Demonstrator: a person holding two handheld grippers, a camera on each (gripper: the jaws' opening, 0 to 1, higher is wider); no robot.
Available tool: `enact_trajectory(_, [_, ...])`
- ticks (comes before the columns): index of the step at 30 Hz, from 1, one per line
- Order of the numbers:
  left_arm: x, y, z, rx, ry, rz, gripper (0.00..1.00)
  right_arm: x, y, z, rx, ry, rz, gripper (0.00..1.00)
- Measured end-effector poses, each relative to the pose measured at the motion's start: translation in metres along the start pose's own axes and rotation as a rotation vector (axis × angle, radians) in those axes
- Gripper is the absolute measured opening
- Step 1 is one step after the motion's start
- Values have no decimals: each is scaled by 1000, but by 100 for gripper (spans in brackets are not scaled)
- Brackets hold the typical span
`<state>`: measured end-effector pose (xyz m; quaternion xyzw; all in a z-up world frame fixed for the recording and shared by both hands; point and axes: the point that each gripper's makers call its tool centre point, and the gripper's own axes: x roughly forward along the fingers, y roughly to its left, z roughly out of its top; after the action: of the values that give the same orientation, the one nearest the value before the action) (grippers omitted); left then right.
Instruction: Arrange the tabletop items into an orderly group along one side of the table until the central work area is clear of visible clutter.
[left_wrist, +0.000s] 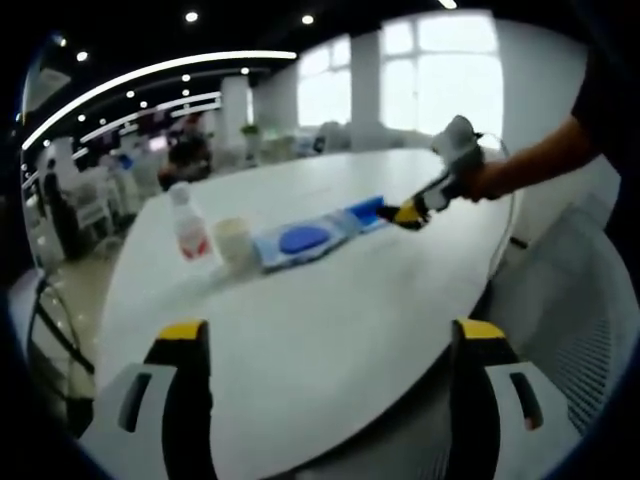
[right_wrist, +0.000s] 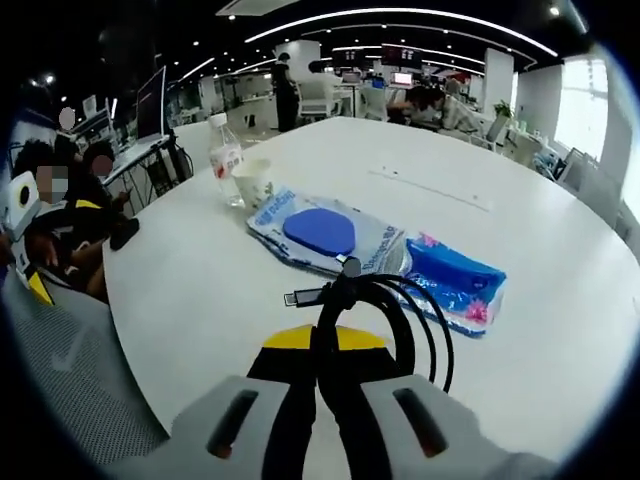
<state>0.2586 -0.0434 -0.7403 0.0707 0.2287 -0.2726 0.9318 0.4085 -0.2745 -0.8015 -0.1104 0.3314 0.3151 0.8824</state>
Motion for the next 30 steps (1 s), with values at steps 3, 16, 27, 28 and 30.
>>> enact_trajectory(3, [0, 0, -1, -2, 4, 1, 97, 8, -2, -5, 1, 15, -3, 3])
enact_trajectory(16, [1, 1, -3, -12, 16, 6, 97, 32, -1, -21, 7, 68, -9, 4])
enact_trajectory(27, [0, 3, -5, -20, 23, 13, 97, 52, 4, -28, 66, 106, 1, 4])
enact_trajectory(28, [0, 3, -5, -21, 23, 14, 97, 54, 4, -29, 69, 108, -1, 4])
enact_trajectory(30, [0, 4, -5, -23, 23, 16, 97, 56, 5, -31, 82, 116, -1, 5])
